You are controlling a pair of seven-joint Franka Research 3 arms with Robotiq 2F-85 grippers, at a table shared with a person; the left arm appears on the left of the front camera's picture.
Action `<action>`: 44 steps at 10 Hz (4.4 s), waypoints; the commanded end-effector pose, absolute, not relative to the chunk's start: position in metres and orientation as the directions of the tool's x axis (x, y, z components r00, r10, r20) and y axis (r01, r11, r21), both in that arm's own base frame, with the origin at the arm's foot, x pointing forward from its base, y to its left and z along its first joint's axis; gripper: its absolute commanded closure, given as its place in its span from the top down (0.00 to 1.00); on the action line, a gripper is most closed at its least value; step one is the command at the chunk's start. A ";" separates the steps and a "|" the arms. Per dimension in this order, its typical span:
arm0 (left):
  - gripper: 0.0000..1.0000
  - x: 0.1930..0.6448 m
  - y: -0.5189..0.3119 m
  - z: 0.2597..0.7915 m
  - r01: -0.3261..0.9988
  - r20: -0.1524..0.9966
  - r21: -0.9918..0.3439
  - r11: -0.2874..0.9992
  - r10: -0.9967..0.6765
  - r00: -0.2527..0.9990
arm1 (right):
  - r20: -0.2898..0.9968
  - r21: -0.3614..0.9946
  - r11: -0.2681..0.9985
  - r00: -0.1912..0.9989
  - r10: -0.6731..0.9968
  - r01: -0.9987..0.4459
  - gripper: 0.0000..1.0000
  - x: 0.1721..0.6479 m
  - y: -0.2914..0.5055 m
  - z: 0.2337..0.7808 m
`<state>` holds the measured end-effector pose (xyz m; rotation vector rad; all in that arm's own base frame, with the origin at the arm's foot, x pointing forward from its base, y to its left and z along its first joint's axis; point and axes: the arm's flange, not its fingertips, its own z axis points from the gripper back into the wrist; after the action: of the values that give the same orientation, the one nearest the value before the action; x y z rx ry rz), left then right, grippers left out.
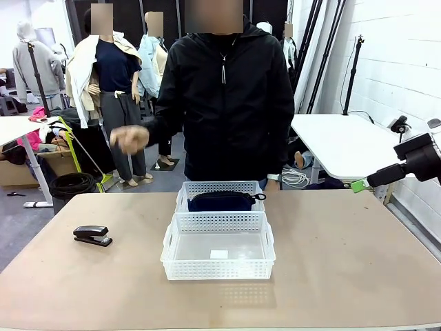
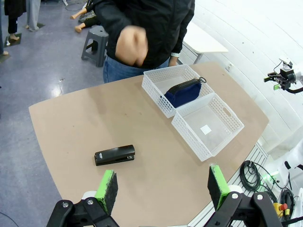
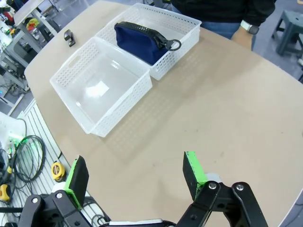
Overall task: Distribute items into two baskets.
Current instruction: Pick up the Stapler that the person points to.
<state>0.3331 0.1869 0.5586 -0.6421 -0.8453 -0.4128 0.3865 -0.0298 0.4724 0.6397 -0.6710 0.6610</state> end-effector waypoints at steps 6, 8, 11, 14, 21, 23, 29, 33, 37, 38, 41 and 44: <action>1.00 0.333 0.188 0.558 0.588 0.807 -0.349 0.730 -0.085 0.585 | 0.719 0.329 0.622 0.615 0.323 -0.711 1.00 0.387 -0.029 0.472; 1.00 0.333 0.188 0.558 0.588 0.807 -0.349 0.730 -0.085 0.585 | 0.719 0.329 0.622 0.615 0.323 -0.711 1.00 0.387 -0.029 0.472; 1.00 0.333 0.188 0.558 0.588 0.807 -0.349 0.730 -0.085 0.585 | 0.719 0.329 0.622 0.615 0.323 -0.711 1.00 0.387 -0.029 0.472; 1.00 0.333 0.188 0.558 0.588 0.807 -0.349 0.730 -0.085 0.585 | 0.719 0.329 0.622 0.615 0.323 -0.711 1.00 0.387 -0.029 0.472; 1.00 0.333 0.187 0.559 0.572 0.793 -0.356 0.739 -0.086 0.603 | 0.719 0.329 0.622 0.615 0.323 -0.711 1.00 0.387 -0.029 0.472; 1.00 0.377 0.184 0.569 0.618 0.794 -0.273 0.737 -0.190 0.578 | 0.719 0.329 0.622 0.615 0.323 -0.711 1.00 0.387 -0.029 0.472; 1.00 0.497 0.136 0.521 0.758 0.635 -0.117 0.641 -0.539 0.553 | 0.719 0.329 0.622 0.615 0.323 -0.711 1.00 0.387 -0.029 0.472; 1.00 0.532 0.108 0.476 0.871 0.589 -0.006 0.491 -0.702 0.400 | 0.719 0.329 0.622 0.615 0.323 -0.711 1.00 0.387 -0.029 0.472; 1.00 0.538 0.074 0.448 0.968 0.296 0.081 0.237 -0.933 0.203 | 0.719 0.329 0.622 0.615 0.323 -0.711 1.00 0.387 -0.029 0.472; 1.00 0.539 0.067 0.450 0.975 0.247 0.109 0.195 -0.955 0.163 | 0.719 0.329 0.622 0.615 0.323 -0.711 1.00 0.387 -0.029 0.472; 1.00 0.544 0.059 0.446 0.990 0.220 0.110 0.085 -0.974 0.059 | 0.719 0.329 0.622 0.615 0.323 -0.711 1.00 0.387 -0.029 0.472; 1.00 0.546 0.045 0.439 0.995 0.189 0.093 -0.022 -0.981 -0.039 | 0.719 0.329 0.622 0.615 0.323 -0.711 1.00 0.387 -0.029 0.472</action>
<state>0.5470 0.0460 0.4371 -0.0973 -0.2368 -1.5318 0.3864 -0.0304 0.4720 0.6397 -0.6693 0.6592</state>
